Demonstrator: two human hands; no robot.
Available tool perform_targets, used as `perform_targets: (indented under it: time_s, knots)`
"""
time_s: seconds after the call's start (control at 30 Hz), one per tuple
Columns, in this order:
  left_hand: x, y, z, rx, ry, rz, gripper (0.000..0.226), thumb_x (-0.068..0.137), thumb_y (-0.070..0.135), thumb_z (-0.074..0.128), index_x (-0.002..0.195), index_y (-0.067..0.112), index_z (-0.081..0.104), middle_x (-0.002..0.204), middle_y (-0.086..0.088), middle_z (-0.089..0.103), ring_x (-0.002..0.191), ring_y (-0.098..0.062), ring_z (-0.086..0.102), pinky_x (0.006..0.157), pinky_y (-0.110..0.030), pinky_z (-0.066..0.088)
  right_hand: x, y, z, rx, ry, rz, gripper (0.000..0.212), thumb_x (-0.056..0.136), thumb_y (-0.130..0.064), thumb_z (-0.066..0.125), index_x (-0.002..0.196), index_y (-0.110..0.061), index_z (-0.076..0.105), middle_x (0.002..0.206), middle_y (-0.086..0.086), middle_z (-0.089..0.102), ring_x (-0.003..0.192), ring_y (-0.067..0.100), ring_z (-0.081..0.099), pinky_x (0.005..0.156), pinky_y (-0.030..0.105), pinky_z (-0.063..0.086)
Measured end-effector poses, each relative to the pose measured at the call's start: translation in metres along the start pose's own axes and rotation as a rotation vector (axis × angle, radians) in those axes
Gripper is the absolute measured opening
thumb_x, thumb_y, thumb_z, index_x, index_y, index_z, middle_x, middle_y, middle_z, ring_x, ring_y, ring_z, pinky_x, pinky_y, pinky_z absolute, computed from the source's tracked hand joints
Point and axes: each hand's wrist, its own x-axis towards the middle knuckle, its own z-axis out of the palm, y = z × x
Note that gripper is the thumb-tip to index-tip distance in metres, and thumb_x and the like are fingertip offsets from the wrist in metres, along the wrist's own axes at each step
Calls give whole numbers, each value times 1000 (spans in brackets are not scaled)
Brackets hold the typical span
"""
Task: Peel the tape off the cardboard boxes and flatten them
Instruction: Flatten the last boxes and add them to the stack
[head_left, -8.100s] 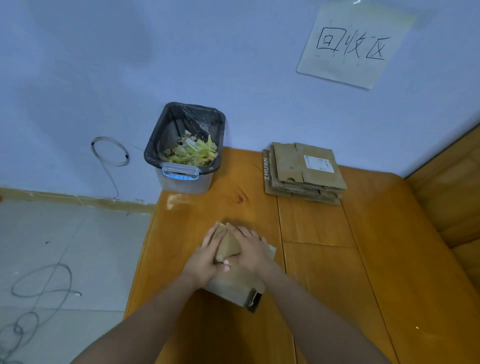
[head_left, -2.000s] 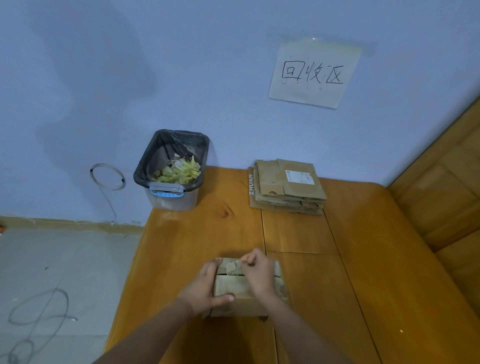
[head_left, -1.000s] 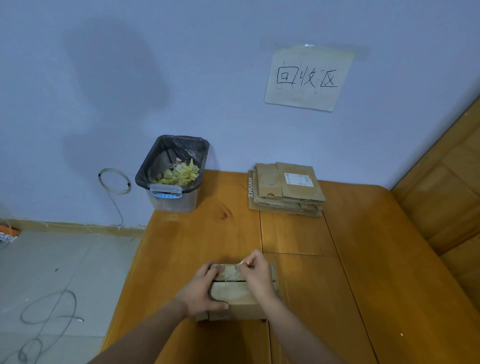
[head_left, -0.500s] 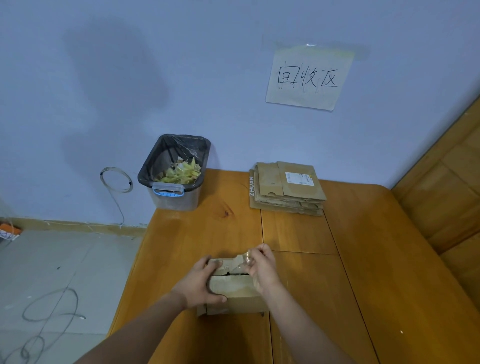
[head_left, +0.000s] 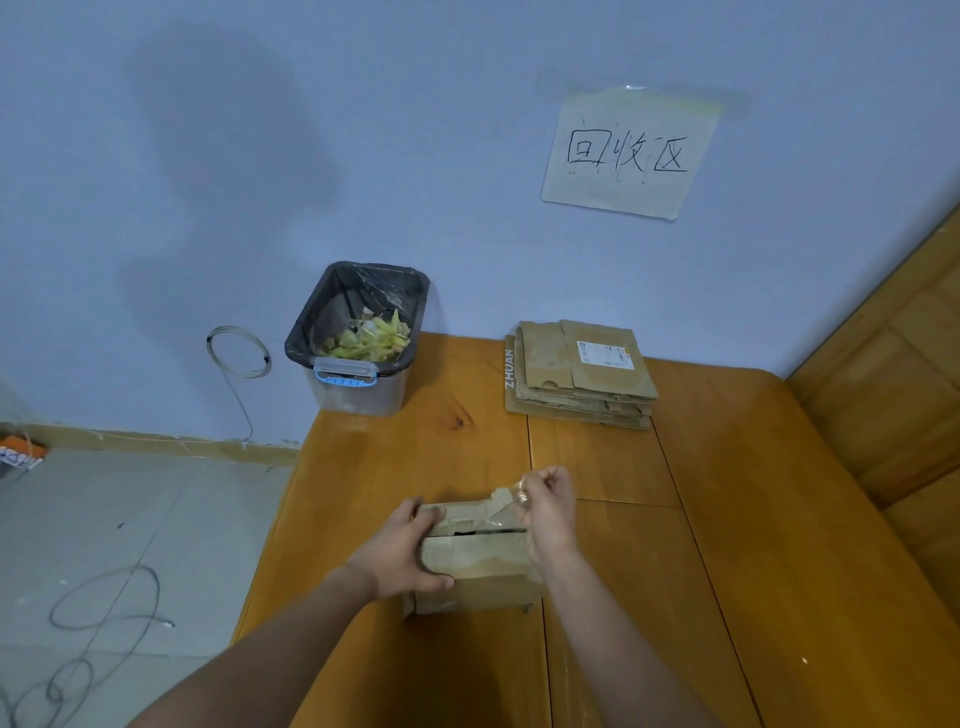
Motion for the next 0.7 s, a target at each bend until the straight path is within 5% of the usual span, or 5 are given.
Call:
perform_targets:
  time_s: [0.27,0.4,0.53,0.7]
  knots:
    - [4,-1,-10,99,-44,-1,102,68,61,73,149,19,25,148,0,18,133,-21,33,109,-35,37,0,-1,4,-78,-72,-89,26,89,4,47,77,-18,40,72,0,45,62,7,45,65,32,45]
    - [6,1,-12,135,-67,22,101,69,61,72,148,21,24,151,-1,18,136,-22,28,110,-36,35,-1,-1,4,-368,-88,-240,27,89,5,50,78,-19,42,75,1,49,66,11,48,63,20,42]
    - [5,3,-11,124,-57,29,99,69,58,74,147,21,24,149,0,19,134,-21,29,110,-36,36,-8,12,6,-768,-161,-509,19,88,4,53,80,-12,52,82,-1,52,76,16,49,65,23,38]
    - [6,4,-11,118,-47,35,96,69,54,76,145,19,27,144,-1,23,131,-20,32,109,-35,36,-14,40,4,-1083,-292,-714,22,96,-5,46,111,-9,63,110,0,59,105,14,44,83,18,31]
